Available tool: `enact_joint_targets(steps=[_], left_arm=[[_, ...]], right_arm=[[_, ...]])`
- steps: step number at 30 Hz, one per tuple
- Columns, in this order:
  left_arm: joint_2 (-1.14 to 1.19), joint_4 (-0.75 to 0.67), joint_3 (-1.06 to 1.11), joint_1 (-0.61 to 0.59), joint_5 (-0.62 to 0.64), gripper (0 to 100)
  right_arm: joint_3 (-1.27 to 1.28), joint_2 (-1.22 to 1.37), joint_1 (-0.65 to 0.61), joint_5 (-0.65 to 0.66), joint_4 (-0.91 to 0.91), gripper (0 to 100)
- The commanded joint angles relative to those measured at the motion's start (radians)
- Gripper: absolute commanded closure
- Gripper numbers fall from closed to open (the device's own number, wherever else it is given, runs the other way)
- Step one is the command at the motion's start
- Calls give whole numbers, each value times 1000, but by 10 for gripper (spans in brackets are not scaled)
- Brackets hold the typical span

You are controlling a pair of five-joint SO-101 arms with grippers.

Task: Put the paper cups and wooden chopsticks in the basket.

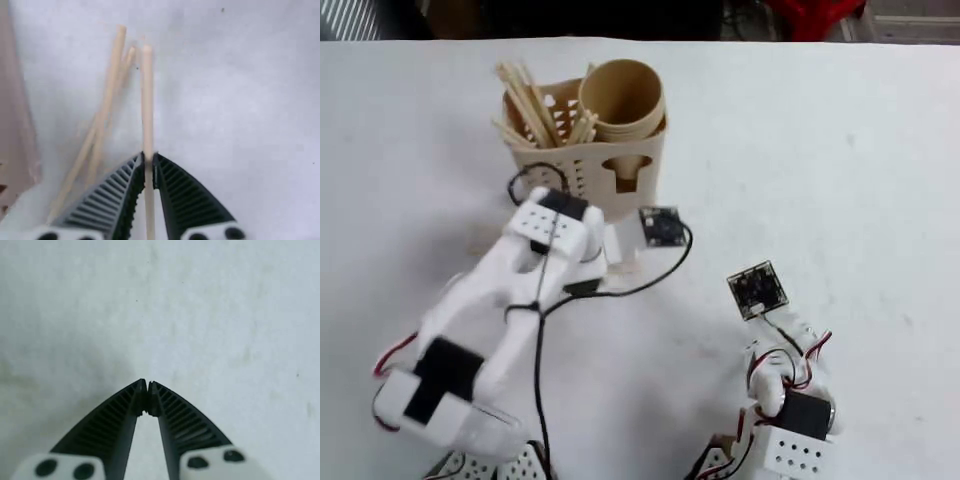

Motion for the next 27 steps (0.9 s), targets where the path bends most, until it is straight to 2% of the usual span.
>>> enact_joint_targets(steps=[1,7,13,21,27], left_arm=[[-211,137,-112,15,0,978],[-438,258,-212,15,5,978],[-578,219,-327,15,247,977],[-611,5,-480,5,537,977],[-608,-305,-486,4,704,977]], right_arm=[[9,-7,1,3,4,981],[9,-7,1,3,4,981],[9,-7,1,3,4,981],[9,-7,1,3,4,981],[9,-7,1,3,4,981]])
